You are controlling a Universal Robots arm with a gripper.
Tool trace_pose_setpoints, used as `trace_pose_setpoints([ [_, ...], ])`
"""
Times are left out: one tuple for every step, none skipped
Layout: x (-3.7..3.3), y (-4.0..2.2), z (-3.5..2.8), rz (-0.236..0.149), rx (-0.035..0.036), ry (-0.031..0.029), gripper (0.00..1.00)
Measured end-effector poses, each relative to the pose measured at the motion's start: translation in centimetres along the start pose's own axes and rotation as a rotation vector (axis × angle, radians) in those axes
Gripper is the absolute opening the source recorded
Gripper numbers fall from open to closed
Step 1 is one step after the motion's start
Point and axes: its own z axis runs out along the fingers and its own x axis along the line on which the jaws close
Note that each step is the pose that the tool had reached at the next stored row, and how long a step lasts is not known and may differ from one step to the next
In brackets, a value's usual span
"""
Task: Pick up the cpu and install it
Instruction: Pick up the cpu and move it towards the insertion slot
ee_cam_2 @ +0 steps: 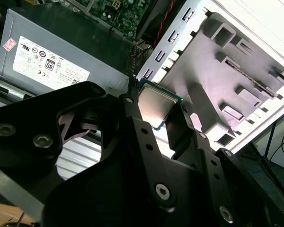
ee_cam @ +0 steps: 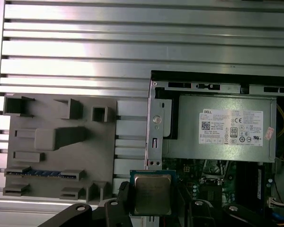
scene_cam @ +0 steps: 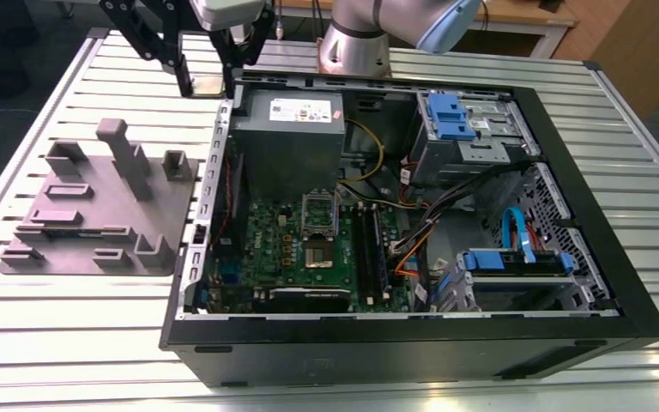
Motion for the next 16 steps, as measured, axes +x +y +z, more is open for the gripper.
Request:
trace_pose_setpoints([
  [0.0,-0.06,0.0,0.0,0.0,0.0,0.47],
  [0.0,-0.07,0.0,0.0,0.0,0.0,0.47],
  [-0.01,-0.07,0.0,0.0,0.0001,0.0,0.47],
  [-0.04,-0.07,0.0,0.0,0.0,0.0,0.47],
  [-0.09,-0.07,-0.01,0.0,0.0001,0.0001,0.47],
  [-0.14,-0.07,-0.01,0.0,0.0,0.0,0.47],
  [-0.2,-0.07,-0.01,0.0,0.0,0.0,0.47],
  [-0.25,-0.07,-0.01,0.0,0.0001,0.0,0.47],
  [-0.27,-0.08,-0.01,0.0,0.0,0.0,0.47],
  [-0.27,-0.08,-0.01,0.0,0.0,-0.0001,0.47],
  [-0.35,-0.07,-0.01,0.0,0.0,0.0,0.47],
  [-0.43,-0.08,-0.01,0.0,0.0,0.0,0.47],
  [-0.43,-0.08,-0.01,0.0,0.0,0.0,0.47],
  [-0.43,-0.08,-0.01,0.0,0.0,0.0,0.47],
  [-0.44,-0.08,-0.01,0.0,0.0,0.0,0.47],
  [-0.44,-0.08,-0.01,0.0,0.0001,0.0,0.47],
])
